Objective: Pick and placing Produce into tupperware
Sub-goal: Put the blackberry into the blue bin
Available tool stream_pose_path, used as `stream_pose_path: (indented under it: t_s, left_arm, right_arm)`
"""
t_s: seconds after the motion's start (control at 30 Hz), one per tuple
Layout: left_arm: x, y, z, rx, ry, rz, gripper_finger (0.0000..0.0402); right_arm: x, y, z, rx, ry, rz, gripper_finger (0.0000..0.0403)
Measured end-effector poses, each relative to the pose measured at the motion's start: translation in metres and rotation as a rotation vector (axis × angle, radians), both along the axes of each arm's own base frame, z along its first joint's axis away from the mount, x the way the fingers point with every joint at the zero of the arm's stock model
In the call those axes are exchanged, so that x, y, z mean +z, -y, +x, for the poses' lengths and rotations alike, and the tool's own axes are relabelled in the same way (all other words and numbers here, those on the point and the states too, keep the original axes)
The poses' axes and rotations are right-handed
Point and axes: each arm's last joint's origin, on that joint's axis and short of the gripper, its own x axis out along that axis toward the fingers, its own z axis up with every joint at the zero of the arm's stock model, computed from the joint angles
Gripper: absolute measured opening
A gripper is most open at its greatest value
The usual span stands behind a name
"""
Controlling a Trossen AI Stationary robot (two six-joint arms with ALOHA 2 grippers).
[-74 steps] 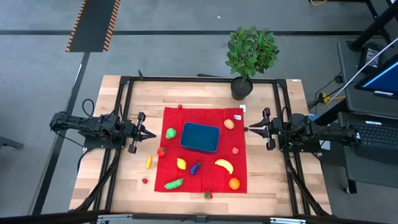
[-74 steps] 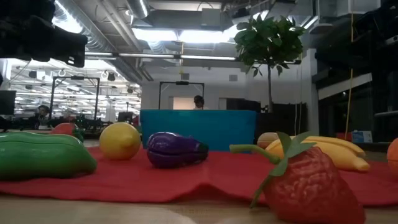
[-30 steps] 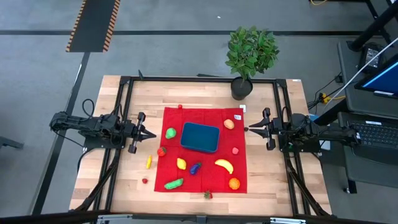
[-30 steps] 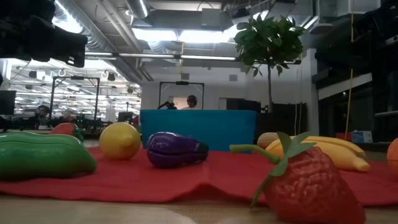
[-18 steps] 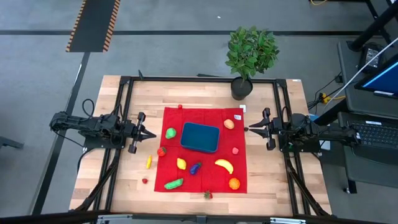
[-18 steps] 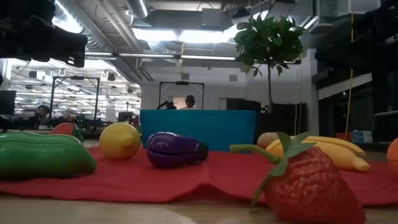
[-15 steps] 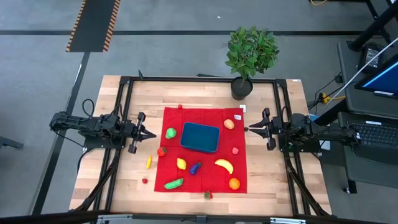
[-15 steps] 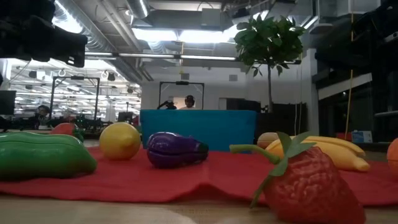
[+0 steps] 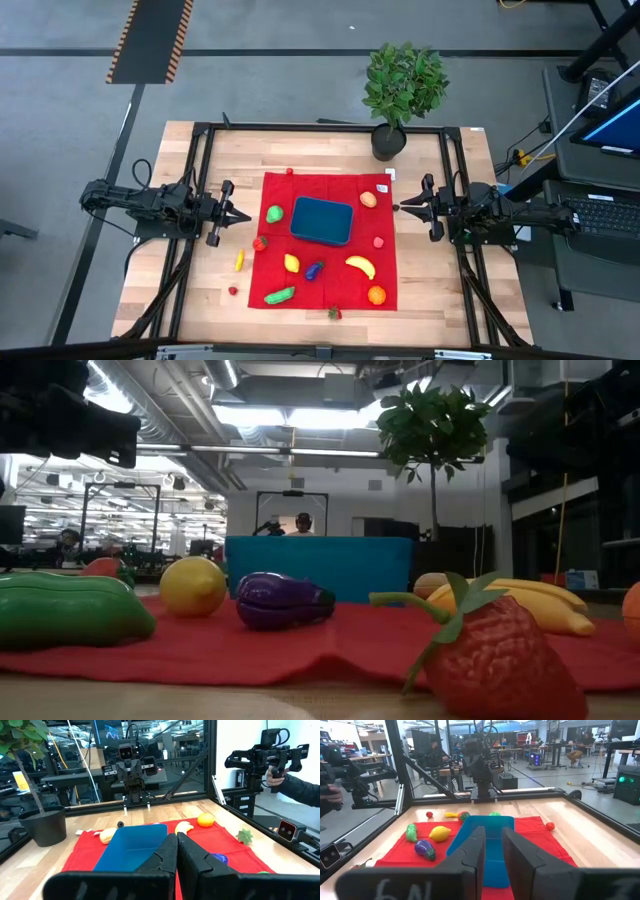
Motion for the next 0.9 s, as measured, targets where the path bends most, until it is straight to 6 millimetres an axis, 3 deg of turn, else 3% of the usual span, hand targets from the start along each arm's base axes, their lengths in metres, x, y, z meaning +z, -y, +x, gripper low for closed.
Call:
stream_pose_path:
  t_s: [0.9]
  left_arm:
    - [0.0003, -0.0006, 0.0001, 0.019, 0.004, 0.001, 0.0]
  right_arm:
    - [0.0001, 0.0001, 0.0, -0.003, 0.001, 0.009, 0.0069]
